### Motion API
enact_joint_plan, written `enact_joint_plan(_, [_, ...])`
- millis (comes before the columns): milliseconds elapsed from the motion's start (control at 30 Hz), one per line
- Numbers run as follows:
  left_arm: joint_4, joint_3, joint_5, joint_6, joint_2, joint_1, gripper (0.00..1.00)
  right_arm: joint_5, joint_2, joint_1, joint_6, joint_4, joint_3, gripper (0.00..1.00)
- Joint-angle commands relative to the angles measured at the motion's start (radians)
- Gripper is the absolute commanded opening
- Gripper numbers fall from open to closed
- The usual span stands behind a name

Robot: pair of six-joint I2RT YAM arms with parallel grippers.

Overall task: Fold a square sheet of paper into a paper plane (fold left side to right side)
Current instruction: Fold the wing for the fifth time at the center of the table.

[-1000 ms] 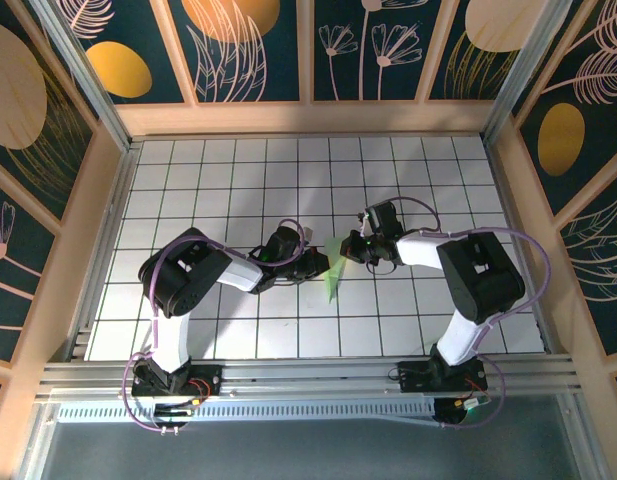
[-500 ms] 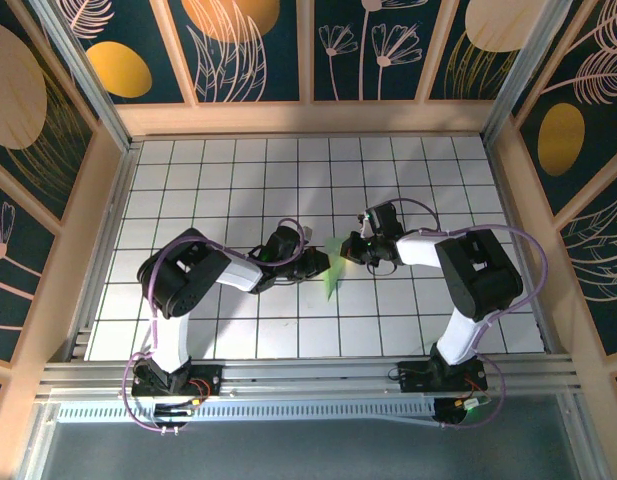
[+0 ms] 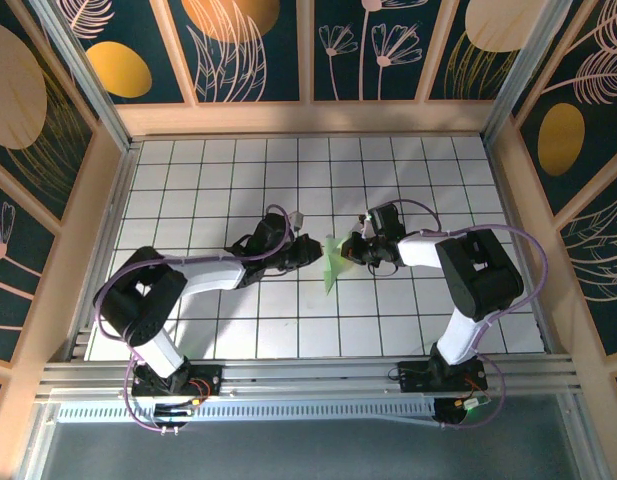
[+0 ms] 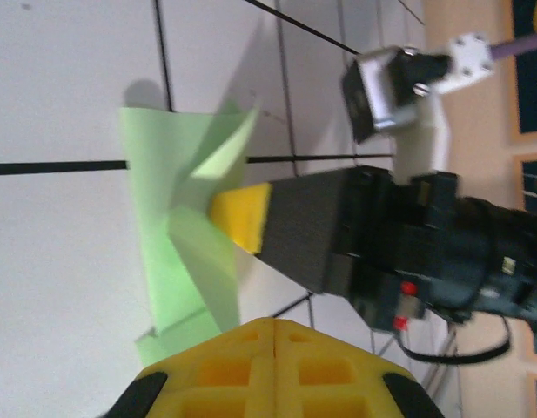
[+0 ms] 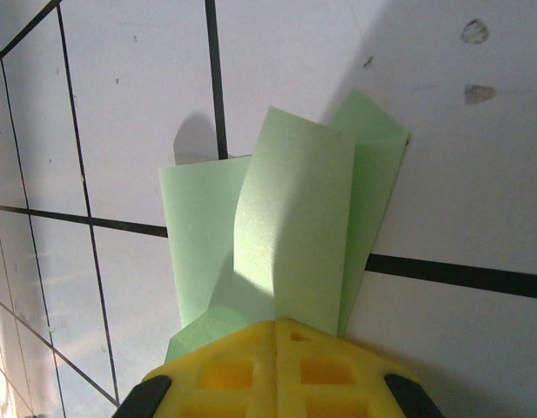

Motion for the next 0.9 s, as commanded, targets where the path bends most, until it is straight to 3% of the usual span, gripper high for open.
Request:
enact_joint_plan(0, [-0.064,0.036,0.110,0.008,-0.007,-0.025,0.05,0.032,0.030,-0.008,-0.013,-0.075,-0.036,0.00])
enact_joint_plan(333, [-0.076,0.092,0.198,0.020,0.117,-0.078,0.04,0.032,0.033,-0.005,-0.016,-0.082,-0.031,0.00])
enact_joint_plan(867, [-0.109,0.073,0.153,0.042,0.190,-0.080,0.05,0.032,0.034,-0.004,-0.020,-0.084,-0.028,0.00])
